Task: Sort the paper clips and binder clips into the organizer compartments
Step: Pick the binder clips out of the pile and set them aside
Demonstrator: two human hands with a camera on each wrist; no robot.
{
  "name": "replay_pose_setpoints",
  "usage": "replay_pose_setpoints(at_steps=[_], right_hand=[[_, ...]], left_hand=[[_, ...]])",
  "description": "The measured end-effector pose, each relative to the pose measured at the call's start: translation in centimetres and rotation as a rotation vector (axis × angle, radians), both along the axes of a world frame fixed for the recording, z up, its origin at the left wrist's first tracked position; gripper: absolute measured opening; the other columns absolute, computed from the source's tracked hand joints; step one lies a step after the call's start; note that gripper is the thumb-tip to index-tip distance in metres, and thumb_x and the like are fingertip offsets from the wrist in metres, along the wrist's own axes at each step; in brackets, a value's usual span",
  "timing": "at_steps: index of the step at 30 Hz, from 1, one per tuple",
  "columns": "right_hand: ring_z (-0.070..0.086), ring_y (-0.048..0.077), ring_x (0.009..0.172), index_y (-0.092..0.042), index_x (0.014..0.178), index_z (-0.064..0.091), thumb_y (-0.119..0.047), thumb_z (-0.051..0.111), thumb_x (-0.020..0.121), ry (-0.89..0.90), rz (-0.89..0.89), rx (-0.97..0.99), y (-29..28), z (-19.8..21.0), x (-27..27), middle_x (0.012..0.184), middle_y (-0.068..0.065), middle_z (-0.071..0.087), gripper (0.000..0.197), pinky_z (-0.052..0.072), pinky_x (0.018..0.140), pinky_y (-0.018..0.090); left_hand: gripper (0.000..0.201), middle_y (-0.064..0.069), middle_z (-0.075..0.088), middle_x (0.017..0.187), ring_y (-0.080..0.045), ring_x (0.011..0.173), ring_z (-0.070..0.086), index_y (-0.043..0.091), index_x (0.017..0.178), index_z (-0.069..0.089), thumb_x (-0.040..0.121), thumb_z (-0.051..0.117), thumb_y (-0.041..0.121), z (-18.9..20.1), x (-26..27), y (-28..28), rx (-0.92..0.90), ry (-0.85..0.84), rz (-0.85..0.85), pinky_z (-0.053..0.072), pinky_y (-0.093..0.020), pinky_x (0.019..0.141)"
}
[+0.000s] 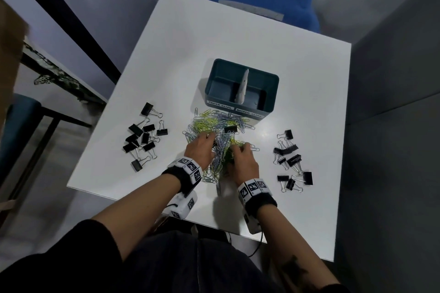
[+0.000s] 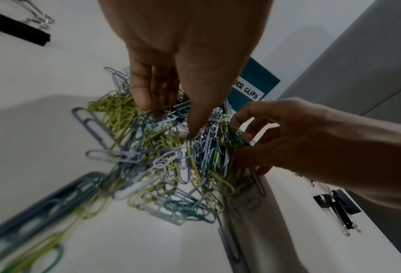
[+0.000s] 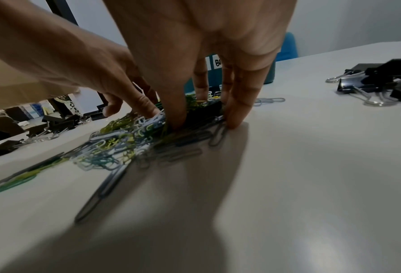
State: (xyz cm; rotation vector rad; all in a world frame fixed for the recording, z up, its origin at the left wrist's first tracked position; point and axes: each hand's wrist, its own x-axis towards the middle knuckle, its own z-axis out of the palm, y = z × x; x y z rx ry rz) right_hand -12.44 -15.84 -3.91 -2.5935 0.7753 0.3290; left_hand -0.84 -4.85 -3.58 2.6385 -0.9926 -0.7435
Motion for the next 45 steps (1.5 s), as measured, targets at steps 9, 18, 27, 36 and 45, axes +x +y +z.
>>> replay_pose_setpoints(at_steps=[9, 18, 27, 36, 45], right_hand=[[0.056, 0.033, 0.069, -0.009, 0.098, 0.054, -0.004, 0.071, 0.070, -0.133, 0.036, 0.030, -0.8, 0.0, -0.8, 0.101, 0.011, 0.052, 0.034, 0.040, 0.049, 0.032], [0.055, 0.020, 0.071, -0.013, 0.097, 0.049, -0.003, 0.062, 0.080, -0.343, -0.078, 0.130, -2.0, 0.5, -2.2, 0.090, 0.003, 0.060, 0.024, 0.054, 0.060, 0.038], [0.060, 0.021, 0.067, -0.017, 0.112, 0.042, -0.008, 0.057, 0.083, -0.331, -0.250, 0.353, -5.0, 3.3, -3.1, 0.079, 0.004, 0.063, 0.034, 0.047, 0.061, 0.033], [0.065, 0.029, 0.074, -0.031, 0.108, 0.039, -0.011, 0.067, 0.076, -0.289, -0.450, 0.592, -4.3, 2.2, -2.8, 0.082, 0.007, 0.063, 0.047, 0.054, 0.071, 0.045], [0.068, 0.033, 0.080, -0.039, 0.128, 0.037, 0.002, 0.064, 0.076, -0.300, -0.402, 0.866, -3.4, 3.6, -2.7, 0.116, 0.001, 0.054, 0.071, 0.054, 0.059, 0.027]], left_hand=[[0.035, 0.005, 0.055, 0.080, -0.019, 0.071, 0.054, 0.022, 0.085, 0.040, 0.079, 0.075, 0.027, 0.8, 0.6, 0.5, -0.126, 0.043, -0.002, 0.050, -0.035, 0.064], [0.028, 0.009, 0.051, 0.067, -0.012, 0.058, 0.051, 0.024, 0.077, 0.040, 0.083, 0.065, 0.012, 1.7, 1.5, 2.9, -0.237, 0.045, -0.037, 0.046, -0.029, 0.055], [0.024, -0.002, 0.066, 0.093, -0.019, 0.080, 0.063, 0.022, 0.101, 0.054, 0.085, 0.064, 0.006, 1.9, 2.2, 2.8, -0.302, 0.191, 0.154, 0.055, -0.036, 0.068], [0.036, 0.001, 0.058, 0.093, -0.011, 0.072, 0.056, 0.020, 0.109, 0.065, 0.083, 0.063, -0.004, 2.7, 3.2, 3.6, -0.434, 0.409, 0.247, 0.052, -0.027, 0.062], [0.027, -0.003, 0.062, 0.105, -0.025, 0.093, 0.060, 0.023, 0.104, 0.065, 0.081, 0.062, 0.010, 2.6, 7.5, 9.9, -0.156, 0.035, 0.437, 0.048, -0.035, 0.073]])
